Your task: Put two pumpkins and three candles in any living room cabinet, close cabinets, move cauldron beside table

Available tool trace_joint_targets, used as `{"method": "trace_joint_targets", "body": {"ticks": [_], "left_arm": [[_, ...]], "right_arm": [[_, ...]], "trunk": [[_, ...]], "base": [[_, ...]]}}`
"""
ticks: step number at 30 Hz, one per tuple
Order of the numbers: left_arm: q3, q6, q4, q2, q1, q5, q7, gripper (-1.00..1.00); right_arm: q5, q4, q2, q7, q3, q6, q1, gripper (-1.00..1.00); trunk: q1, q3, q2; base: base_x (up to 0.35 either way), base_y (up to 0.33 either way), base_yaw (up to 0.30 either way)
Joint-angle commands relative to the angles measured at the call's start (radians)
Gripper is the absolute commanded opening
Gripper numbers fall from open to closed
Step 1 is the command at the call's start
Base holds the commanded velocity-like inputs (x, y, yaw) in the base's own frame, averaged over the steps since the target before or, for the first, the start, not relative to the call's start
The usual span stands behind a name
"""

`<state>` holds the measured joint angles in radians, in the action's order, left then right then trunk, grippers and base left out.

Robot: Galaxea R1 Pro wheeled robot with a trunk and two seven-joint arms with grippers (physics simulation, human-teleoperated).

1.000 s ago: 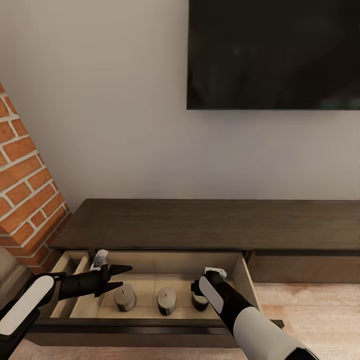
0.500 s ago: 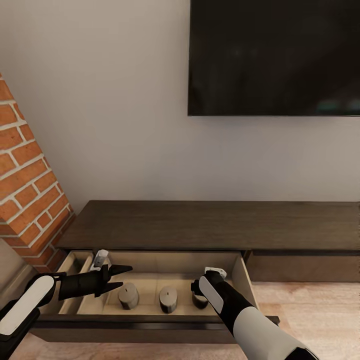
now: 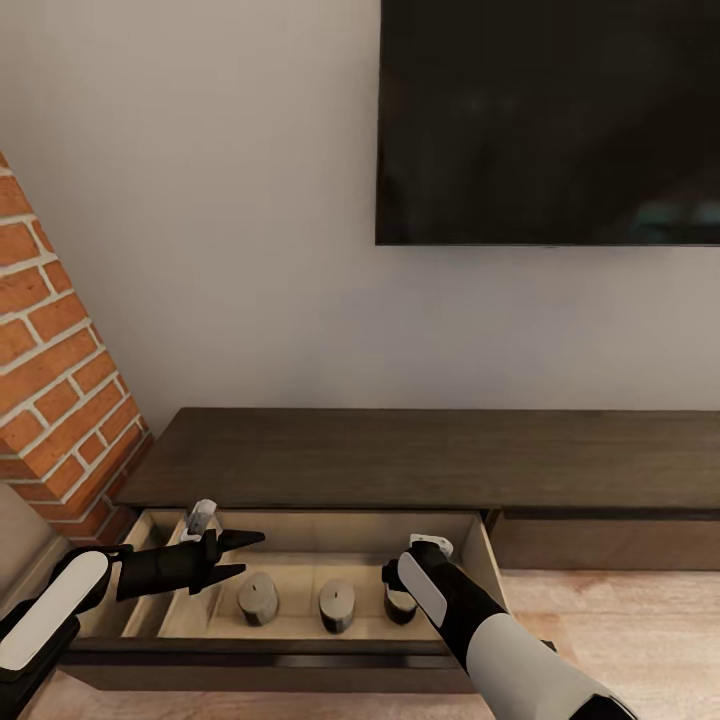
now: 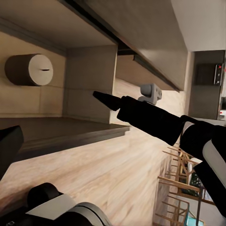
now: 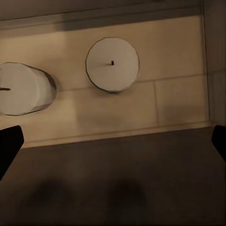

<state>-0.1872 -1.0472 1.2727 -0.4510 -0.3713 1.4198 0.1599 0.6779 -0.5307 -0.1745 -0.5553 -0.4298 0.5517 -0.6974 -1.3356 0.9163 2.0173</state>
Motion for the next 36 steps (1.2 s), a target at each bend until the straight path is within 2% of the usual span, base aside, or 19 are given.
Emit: {"method": "trace_joint_targets", "body": {"ticks": [1,36], "left_arm": [[0.0,0.0,0.0,0.0,0.0,0.0,0.0,1.0],[-0.003,0.0,0.0,0.001,0.0,-0.001,-0.002,1.0]], "right_arm": [[0.0,0.001,0.0,0.0,-0.001,0.001,0.0,1.0],[0.0,0.0,0.0,0.002,-0.001,0.001,0.001,1.0]], "trunk": [[0.004,-0.003,-0.007],[0.138,-0.113,-0.252]], "base": [[0.0,0.0,0.0],[0.0,0.0,0.0]]}}
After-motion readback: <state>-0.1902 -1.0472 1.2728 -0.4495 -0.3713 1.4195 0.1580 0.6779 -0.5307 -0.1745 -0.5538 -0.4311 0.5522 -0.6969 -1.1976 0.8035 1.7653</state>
